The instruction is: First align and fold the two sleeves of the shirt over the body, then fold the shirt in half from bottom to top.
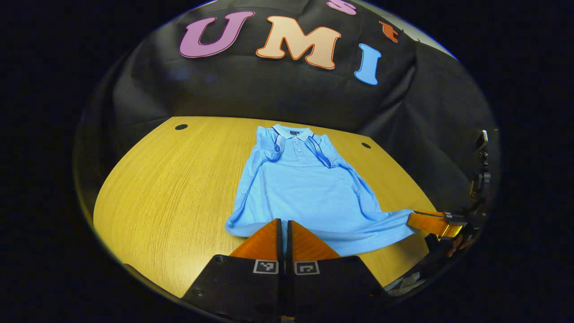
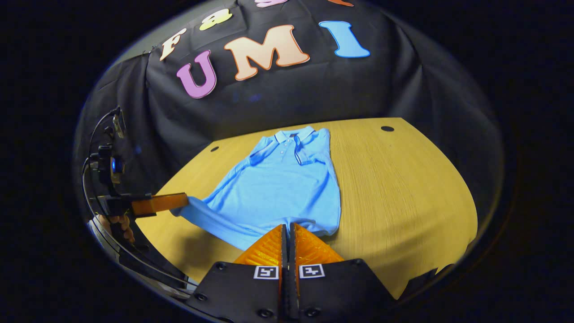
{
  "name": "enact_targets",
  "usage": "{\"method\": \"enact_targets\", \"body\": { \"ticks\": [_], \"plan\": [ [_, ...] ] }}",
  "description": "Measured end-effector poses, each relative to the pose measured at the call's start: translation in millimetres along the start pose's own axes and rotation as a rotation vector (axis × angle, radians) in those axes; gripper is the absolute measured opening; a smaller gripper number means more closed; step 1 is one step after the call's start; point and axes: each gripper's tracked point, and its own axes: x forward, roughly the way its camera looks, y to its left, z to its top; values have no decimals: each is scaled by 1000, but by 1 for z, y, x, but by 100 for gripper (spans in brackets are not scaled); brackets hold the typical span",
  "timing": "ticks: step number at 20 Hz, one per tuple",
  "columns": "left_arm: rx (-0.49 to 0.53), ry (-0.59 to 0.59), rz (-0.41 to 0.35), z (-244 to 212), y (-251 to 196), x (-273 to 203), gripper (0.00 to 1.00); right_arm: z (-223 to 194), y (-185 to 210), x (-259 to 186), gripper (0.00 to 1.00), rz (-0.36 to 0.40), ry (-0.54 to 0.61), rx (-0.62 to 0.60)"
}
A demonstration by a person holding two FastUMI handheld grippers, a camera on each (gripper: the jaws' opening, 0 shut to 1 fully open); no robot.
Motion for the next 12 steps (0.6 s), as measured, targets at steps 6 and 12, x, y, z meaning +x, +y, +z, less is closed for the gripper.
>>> {"method": "enact_targets", "body": {
  "ticks": [6, 12],
  "plan": [
    [-38, -29, -17, 47, 12, 26, 0, 70, 14, 38, 2, 7, -106, 21],
    [-25, -105, -38, 119, 23, 62, 0, 142, 11, 80, 2, -20, -207, 28]
  ]
}}
